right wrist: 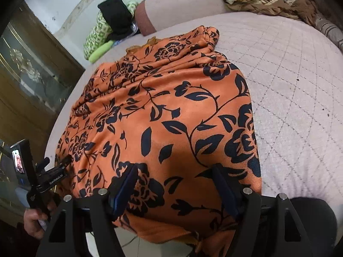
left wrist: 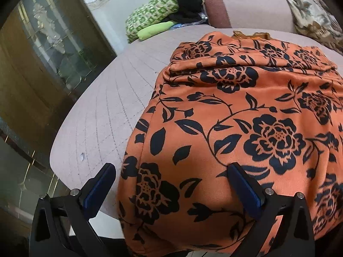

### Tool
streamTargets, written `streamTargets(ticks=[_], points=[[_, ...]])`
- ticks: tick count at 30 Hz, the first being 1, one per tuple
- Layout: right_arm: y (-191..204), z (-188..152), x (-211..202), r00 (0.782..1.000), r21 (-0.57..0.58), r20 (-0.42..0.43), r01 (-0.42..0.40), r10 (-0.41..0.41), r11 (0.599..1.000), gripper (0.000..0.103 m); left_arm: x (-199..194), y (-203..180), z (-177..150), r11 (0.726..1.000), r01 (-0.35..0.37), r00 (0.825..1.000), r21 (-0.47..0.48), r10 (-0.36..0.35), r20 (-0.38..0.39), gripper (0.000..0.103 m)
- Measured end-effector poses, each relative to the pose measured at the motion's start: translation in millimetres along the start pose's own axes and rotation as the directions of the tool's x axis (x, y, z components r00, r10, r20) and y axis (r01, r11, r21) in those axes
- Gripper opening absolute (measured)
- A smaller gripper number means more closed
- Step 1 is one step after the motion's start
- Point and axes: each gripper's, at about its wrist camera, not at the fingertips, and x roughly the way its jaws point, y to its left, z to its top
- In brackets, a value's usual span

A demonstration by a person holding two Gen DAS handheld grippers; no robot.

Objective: Fold small clothes

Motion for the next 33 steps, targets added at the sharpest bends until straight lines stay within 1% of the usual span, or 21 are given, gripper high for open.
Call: streamTargets(ticks=[2, 5, 6, 10, 13, 15, 16, 17, 18, 19, 20, 22, 23, 25, 26, 27, 28, 30, 31, 32, 33], points=[[-10, 7, -12, 1.000, 0.032, 0.016, 0.004, -0.004, 0.999, 0.075, 0, 14, -1, 1.000, 0.006, 1.000, -0.015, -0.006, -0.013, 0.103], [-29, 16, -27, 0.998, 0.078, 0.051, 0.024, -0.028, 0.997, 0.075, 6, 47, -4, 0.993, 0.027, 0.998, -0.116, -0.034, -0.058, 0.103], [-36, 18, -29, 0.998, 0.098, 0.054, 0.029, -0.034, 0.995, 0.075, 11, 65, -6, 0.984, 0.031, 0.995, -0.173, -0.047, -0.090, 0.103], [-58, 20, -24, 0.999, 0.191, 0.030, 0.009, -0.015, 0.982, 0.075, 27, 114, -15, 0.948, 0.011, 0.982, -0.317, -0.070, -0.174, 0.103], [-65, 16, -10, 1.000, 0.257, -0.007, -0.025, 0.028, 0.966, 0.075, 32, 136, -19, 0.914, 0.062, 0.970, -0.401, -0.150, -0.192, 0.103], [-61, 14, -9, 1.000, 0.254, 0.006, -0.020, 0.019, 0.967, 0.077, 33, 141, -20, 0.901, 0.098, 0.959, -0.423, -0.199, -0.201, 0.102], [-59, 13, -9, 1.000, 0.245, 0.005, -0.020, 0.020, 0.969, 0.076, 36, 140, -20, 0.901, 0.111, 0.951, -0.420, -0.219, -0.219, 0.096], [-57, 13, -9, 1.000, 0.238, 0.000, -0.027, 0.028, 0.971, 0.076, 39, 139, -21, 0.902, 0.120, 0.943, -0.415, -0.233, -0.235, 0.081], [-55, 13, -9, 0.999, 0.237, -0.005, -0.039, 0.041, 0.971, 0.076, 43, 135, -23, 0.901, 0.139, 0.930, -0.411, -0.261, -0.257, 0.071], [-56, 13, -9, 0.998, 0.242, -0.009, -0.051, 0.055, 0.969, 0.076, 47, 131, -25, 0.894, 0.168, 0.913, -0.416, -0.300, -0.276, 0.056], [-58, 12, -9, 0.998, 0.249, -0.010, -0.058, 0.063, 0.967, 0.076, 47, 129, -27, 0.884, 0.184, 0.907, -0.430, -0.321, -0.271, 0.052], [-61, 11, -10, 0.997, 0.268, -0.008, -0.073, 0.078, 0.961, 0.076, 43, 126, -27, 0.885, 0.182, 0.910, -0.428, -0.317, -0.268, 0.049], [-63, 10, -10, 0.996, 0.280, -0.007, -0.084, 0.089, 0.956, 0.076, 41, 125, -28, 0.889, 0.182, 0.909, -0.421, -0.315, -0.271, 0.049], [-65, 10, -9, 0.995, 0.291, -0.005, -0.096, 0.101, 0.952, 0.077, 36, 120, -32, 0.888, 0.195, 0.900, -0.416, -0.331, -0.284, 0.049], [-66, 9, -9, 0.994, 0.292, -0.004, -0.099, 0.105, 0.951, 0.077, 34, 115, -35, 0.885, 0.204, 0.892, -0.419, -0.344, -0.293, 0.049], [-66, 9, -9, 0.994, 0.290, -0.004, -0.100, 0.106, 0.952, 0.077, 33, 112, -41, 0.878, 0.214, 0.876, -0.428, -0.366, -0.314, 0.049], [-66, 9, -9, 0.995, 0.288, -0.003, -0.099, 0.105, 0.953, 0.077, 32, 109, -46, 0.875, 0.211, 0.867, -0.436, -0.374, -0.330, 0.049], [-65, 9, -7, 0.995, 0.287, -0.002, -0.095, 0.100, 0.953, 0.077, 33, 104, -59, 0.871, 0.188, 0.850, -0.454, -0.376, -0.369, 0.055], [-66, 9, -7, 0.995, 0.286, -0.002, -0.094, 0.099, 0.954, 0.077, 34, 101, -63, 0.868, 0.185, 0.844, -0.461, -0.380, -0.378, 0.063], [-65, 9, -6, 0.995, 0.283, -0.003, -0.091, 0.096, 0.955, 0.077, 36, 98, -66, 0.868, 0.179, 0.840, -0.463, -0.380, -0.387, 0.069], [-65, 9, -7, 0.995, 0.278, -0.005, -0.090, 0.095, 0.956, 0.078, 36, 96, -68, 0.873, 0.173, 0.844, -0.457, -0.371, -0.388, 0.069]])
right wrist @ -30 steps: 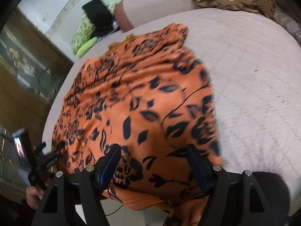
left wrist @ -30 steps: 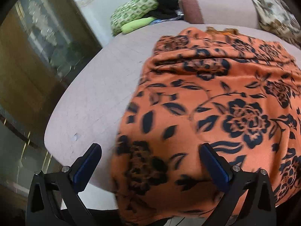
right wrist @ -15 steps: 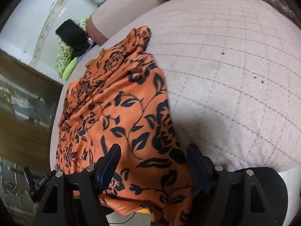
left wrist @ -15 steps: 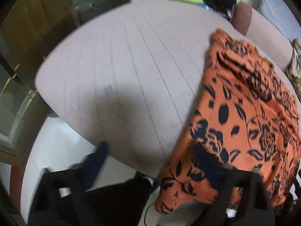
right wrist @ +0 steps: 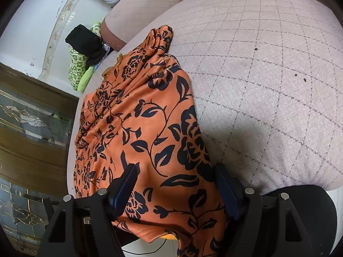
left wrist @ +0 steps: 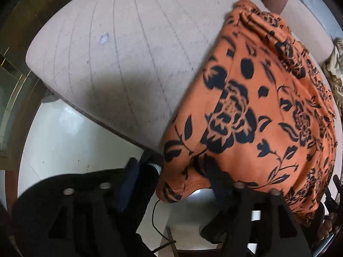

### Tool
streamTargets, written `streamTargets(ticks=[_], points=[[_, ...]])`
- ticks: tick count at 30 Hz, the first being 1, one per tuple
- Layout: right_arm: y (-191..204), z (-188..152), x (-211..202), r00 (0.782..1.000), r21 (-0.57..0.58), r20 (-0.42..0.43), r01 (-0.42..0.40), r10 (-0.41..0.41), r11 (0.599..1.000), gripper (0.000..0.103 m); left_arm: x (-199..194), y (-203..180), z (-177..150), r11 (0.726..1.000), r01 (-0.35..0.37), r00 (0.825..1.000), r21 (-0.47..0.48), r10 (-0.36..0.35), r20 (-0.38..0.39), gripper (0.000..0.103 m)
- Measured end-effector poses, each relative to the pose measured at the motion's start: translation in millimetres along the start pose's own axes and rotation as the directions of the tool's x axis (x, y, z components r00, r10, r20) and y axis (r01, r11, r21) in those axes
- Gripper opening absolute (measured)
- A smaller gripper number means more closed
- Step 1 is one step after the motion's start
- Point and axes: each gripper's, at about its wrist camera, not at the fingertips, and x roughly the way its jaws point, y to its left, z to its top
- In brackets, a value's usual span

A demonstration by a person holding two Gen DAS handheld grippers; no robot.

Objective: Fold small clothes

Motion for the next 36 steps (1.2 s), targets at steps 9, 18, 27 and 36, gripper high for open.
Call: streamTargets(ticks=[9, 18, 27, 36], points=[[-7, 1, -2, 0.999, 0.025, 0.002, -0.041, 0.041, 0.999, 0.078, -2, -22, 4, 0.993, 0.103, 0.995, 0.057, -0.104, 0.009, 0.016], [-18, 0, -5, 0.982, 0.066, -0.124, -0.136, 0.143, 0.989, 0.077, -28, -40, 6, 0.979, 0.170, 0.984, 0.115, -0.174, 0.024, 0.007], [2, -21, 16, 0.946, 0.092, -0.249, -0.191, 0.209, 0.977, 0.075, -33, -38, 17, 0.978, 0.192, 0.981, 0.081, -0.190, -0.023, 0.017], [19, -44, 22, 0.959, 0.036, -0.282, -0.026, 0.035, 0.999, 0.075, -24, -35, 14, 0.978, 0.199, 0.979, 0.060, -0.196, -0.061, 0.029]])
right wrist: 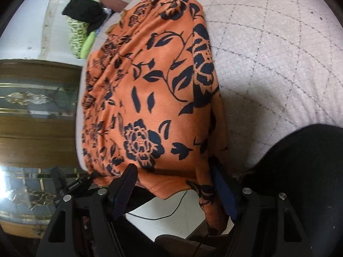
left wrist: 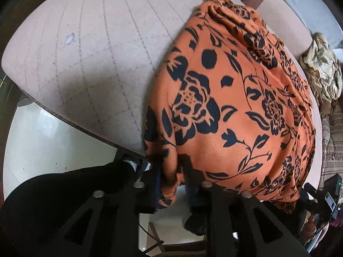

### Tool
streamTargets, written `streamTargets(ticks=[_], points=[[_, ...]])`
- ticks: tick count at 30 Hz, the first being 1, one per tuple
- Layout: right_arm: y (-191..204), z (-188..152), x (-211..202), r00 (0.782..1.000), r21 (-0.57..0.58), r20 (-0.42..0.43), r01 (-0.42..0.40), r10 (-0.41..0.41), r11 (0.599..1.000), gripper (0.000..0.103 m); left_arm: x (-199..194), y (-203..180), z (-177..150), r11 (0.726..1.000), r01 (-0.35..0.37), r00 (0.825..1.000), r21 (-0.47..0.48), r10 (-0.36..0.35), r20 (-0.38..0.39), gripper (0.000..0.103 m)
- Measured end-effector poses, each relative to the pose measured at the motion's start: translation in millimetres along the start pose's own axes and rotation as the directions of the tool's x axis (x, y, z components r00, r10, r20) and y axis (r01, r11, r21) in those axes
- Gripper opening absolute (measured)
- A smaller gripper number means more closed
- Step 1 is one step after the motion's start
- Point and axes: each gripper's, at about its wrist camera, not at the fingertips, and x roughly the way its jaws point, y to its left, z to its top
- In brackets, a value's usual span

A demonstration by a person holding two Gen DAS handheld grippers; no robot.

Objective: Fold small clothes

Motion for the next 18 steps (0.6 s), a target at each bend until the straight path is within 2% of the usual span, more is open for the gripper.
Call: streamTargets(ticks=[1, 2, 5, 6, 7, 8, 9, 10, 12, 14, 16, 18], points=[[4, -1, 3, 1.000, -0.015, -0.002, 0.027, -0.027, 1.000, 0.075, 1, -2, -1, 1.000, 0.004, 1.000, 0.007, -0.004, -0.009, 0.044], [8, 0, 5, 0.999, -0.026, -0.002, 0.049, -0.049, 0.998, 0.075, 3, -3, -2, 1.000, 0.008, 1.000, 0.014, -0.008, -0.016, 0.051], [20, -4, 11, 0.993, -0.066, 0.016, 0.118, -0.117, 0.991, 0.075, 5, -7, -7, 1.000, 0.006, 1.000, 0.026, -0.006, -0.005, 0.051], [26, -8, 14, 0.986, -0.102, 0.027, 0.168, -0.166, 0.980, 0.068, 5, -8, -7, 1.000, 0.005, 1.000, 0.022, -0.005, -0.004, 0.048], [26, -8, 14, 0.977, -0.127, 0.039, 0.215, -0.212, 0.968, 0.052, 5, -7, -8, 1.000, 0.007, 1.000, 0.016, -0.006, -0.005, 0.029], [30, -11, 16, 0.964, -0.156, 0.054, 0.267, -0.262, 0.951, 0.042, 6, -8, -8, 1.000, 0.013, 1.000, 0.010, -0.013, -0.011, 0.016], [31, -14, 15, 0.949, -0.189, 0.075, 0.316, -0.307, 0.930, 0.026, 5, -5, -8, 1.000, 0.022, 1.000, 0.006, -0.022, -0.013, 0.015], [31, -16, 15, 0.947, -0.198, 0.082, 0.320, -0.309, 0.927, 0.014, 7, -2, -10, 1.000, 0.027, 1.000, 0.002, -0.027, -0.007, 0.011], [24, -18, 10, 0.959, -0.182, 0.084, 0.281, -0.270, 0.942, 0.008, 7, 2, -11, 1.000, 0.027, 1.000, 0.003, -0.027, -0.002, 0.008], [17, -16, 3, 0.978, -0.150, 0.078, 0.203, -0.193, 0.968, 0.007, 0, 0, -12, 0.999, 0.034, 0.999, 0.014, -0.034, 0.010, 0.006], [12, -10, -7, 0.995, -0.130, 0.066, 0.082, -0.074, 0.988, 0.007, -12, -5, -10, 0.998, 0.050, 0.998, 0.047, -0.051, 0.026, 0.006], [16, -3, -16, 0.997, -0.127, 0.072, -0.018, 0.028, 0.992, 0.007, -25, -9, -5, 0.995, 0.073, 0.996, 0.066, -0.075, 0.041, 0.006]])
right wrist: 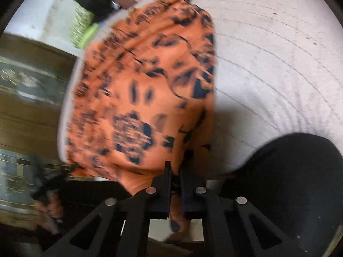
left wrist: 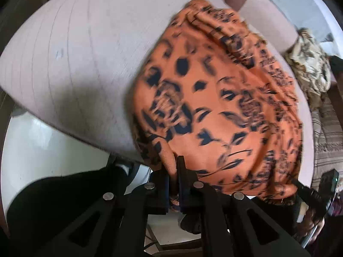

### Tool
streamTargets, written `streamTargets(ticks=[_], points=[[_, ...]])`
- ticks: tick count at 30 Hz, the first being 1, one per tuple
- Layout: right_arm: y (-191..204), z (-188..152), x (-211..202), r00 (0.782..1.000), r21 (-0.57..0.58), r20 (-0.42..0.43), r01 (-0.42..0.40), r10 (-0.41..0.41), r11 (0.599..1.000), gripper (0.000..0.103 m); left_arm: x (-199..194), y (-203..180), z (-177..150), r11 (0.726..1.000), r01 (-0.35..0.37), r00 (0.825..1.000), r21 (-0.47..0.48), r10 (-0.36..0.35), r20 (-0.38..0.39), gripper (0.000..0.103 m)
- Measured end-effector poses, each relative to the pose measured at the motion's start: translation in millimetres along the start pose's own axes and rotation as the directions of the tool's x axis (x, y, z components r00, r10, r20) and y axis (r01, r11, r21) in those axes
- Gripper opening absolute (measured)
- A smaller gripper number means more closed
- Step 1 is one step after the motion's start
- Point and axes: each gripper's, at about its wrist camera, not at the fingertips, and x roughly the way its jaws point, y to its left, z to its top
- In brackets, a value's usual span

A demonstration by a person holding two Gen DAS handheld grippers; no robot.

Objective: Fold small clothes

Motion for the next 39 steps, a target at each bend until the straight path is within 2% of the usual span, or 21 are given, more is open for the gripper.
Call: streamTargets(ticks=[3, 6, 9, 14, 19, 22, 25, 27, 29, 30, 31, 32, 33, 34, 36, 37, 39], points=[[9, 17, -16, 0.984, 0.009, 0.058, -0.167, 0.166, 0.986, 0.007, -25, -8, 13, 0.997, 0.073, 0.997, 0.015, -0.073, 0.032, 0.006], [20, 39, -30, 0.960, 0.010, 0.123, -0.256, 0.253, 0.967, 0.007, -45, -19, 33, 0.993, 0.113, 0.991, 0.037, -0.115, 0.072, 0.006], [28, 63, -38, 0.937, 0.016, 0.184, -0.306, 0.298, 0.952, 0.007, -61, -31, 59, 0.986, 0.161, 0.980, 0.053, -0.165, 0.106, 0.006], [24, 106, -53, 0.920, 0.026, 0.262, -0.307, 0.290, 0.951, 0.007, -76, -50, 112, 0.980, 0.183, 0.970, 0.077, -0.193, 0.145, 0.006], [19, 179, -59, 0.899, 0.051, 0.342, -0.307, 0.272, 0.950, 0.007, -61, -76, 193, 0.986, 0.137, 0.976, 0.097, -0.151, 0.159, 0.006], [8, 227, -56, 0.889, 0.093, 0.400, -0.281, 0.223, 0.955, 0.007, -44, -93, 253, 0.989, 0.112, 0.975, 0.098, -0.129, 0.180, 0.006], [-14, 271, -43, 0.877, 0.184, 0.462, -0.239, 0.131, 0.953, 0.007, -12, -103, 311, 0.996, 0.040, 0.973, 0.082, -0.058, 0.225, 0.007], [-37, 291, -32, 0.873, 0.287, 0.486, -0.214, 0.051, 0.934, 0.011, 19, -98, 341, 0.999, 0.042, 0.972, 0.023, -0.047, 0.231, 0.009], [-70, 300, -24, 0.847, 0.399, 0.530, -0.286, 0.035, 0.871, 0.012, 48, -86, 353, 0.998, 0.048, 0.974, -0.035, -0.039, 0.223, 0.009], [-82, 299, -23, 0.836, 0.431, 0.548, -0.313, 0.030, 0.846, 0.019, 57, -81, 353, 0.998, 0.040, 0.974, -0.053, -0.027, 0.224, 0.009], [-94, 296, -24, 0.818, 0.460, 0.575, -0.344, 0.021, 0.819, 0.041, 63, -76, 349, 0.997, 0.046, 0.970, -0.063, -0.029, 0.239, 0.009], [-102, 291, -27, 0.803, 0.471, 0.596, -0.363, 0.013, 0.804, 0.054, 63, -72, 343, 0.996, 0.064, 0.963, -0.068, -0.044, 0.268, 0.009], [-105, 283, -33, 0.778, 0.457, 0.628, -0.374, 0.004, 0.807, 0.067, 59, -67, 335, 0.993, 0.095, 0.947, -0.072, -0.067, 0.313, 0.009], [-101, 280, -37, 0.774, 0.425, 0.633, -0.352, 0.005, 0.834, 0.067, 55, -64, 328, 0.990, 0.115, 0.934, -0.077, -0.082, 0.347, 0.009], [-79, 280, -40, 0.805, 0.332, 0.593, -0.257, 0.010, 0.908, 0.067, 40, -62, 314, 0.986, 0.144, 0.902, -0.080, -0.098, 0.420, 0.011], [-60, 278, -39, 0.824, 0.267, 0.566, -0.201, 0.016, 0.943, 0.067, 33, -64, 308, 0.987, 0.143, 0.889, -0.077, -0.094, 0.448, 0.015], [-17, 273, -27, 0.866, 0.127, 0.499, -0.109, 0.031, 0.986, 0.067, 15, -72, 298, 0.991, 0.113, 0.852, -0.066, -0.063, 0.520, 0.041]])
